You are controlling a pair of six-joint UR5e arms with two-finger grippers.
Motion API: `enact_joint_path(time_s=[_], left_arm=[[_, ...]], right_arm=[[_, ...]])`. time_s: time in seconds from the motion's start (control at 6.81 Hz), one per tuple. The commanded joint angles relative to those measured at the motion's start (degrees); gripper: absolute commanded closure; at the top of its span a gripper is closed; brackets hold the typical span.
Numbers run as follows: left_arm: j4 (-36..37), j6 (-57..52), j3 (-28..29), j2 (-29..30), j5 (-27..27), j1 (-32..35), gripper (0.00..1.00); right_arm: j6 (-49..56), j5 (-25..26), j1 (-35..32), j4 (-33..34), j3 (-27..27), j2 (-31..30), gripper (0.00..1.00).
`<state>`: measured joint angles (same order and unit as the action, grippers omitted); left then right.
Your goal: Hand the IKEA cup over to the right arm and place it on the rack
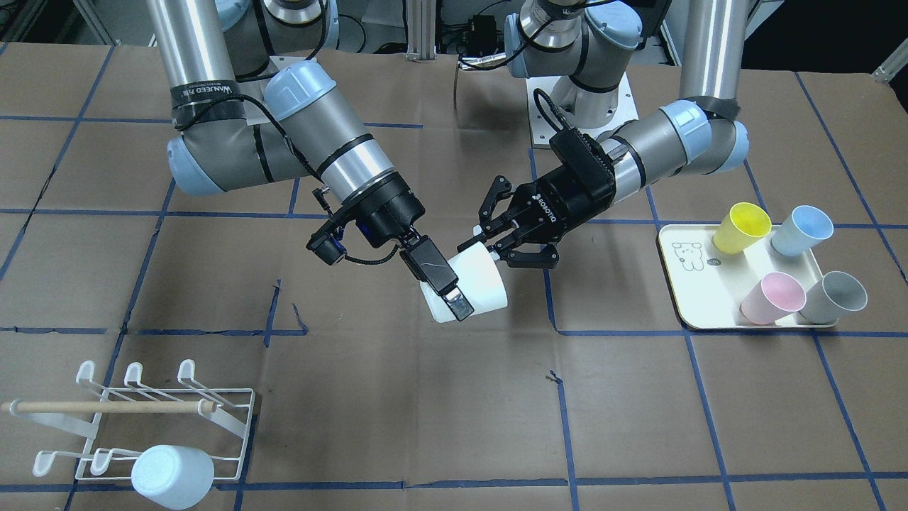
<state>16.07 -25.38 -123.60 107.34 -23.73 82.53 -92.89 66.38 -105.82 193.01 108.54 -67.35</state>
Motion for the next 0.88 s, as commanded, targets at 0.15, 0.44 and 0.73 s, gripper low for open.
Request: enact_joint_path(time_s=[0.15, 0.44, 0.73], left_arm=[[-0.07, 0.07, 0.11, -0.11, -0.09, 0.00, 0.02], [0.01, 0.24, 0.02, -0.81, 0.17, -1.83, 0.01], [0.36, 0.42, -0.24, -0.99, 2.44, -8.33, 0.01]], right_arm=[[-0.01, -0.03, 0.00, 0.00, -0.08, -0.06, 0.57], [-0.01, -0.03, 0.00, 0.00, -0.09, -0.06, 0.57], [0.17, -0.03, 0.00, 0.09, -0.09, 0.03, 0.57]])
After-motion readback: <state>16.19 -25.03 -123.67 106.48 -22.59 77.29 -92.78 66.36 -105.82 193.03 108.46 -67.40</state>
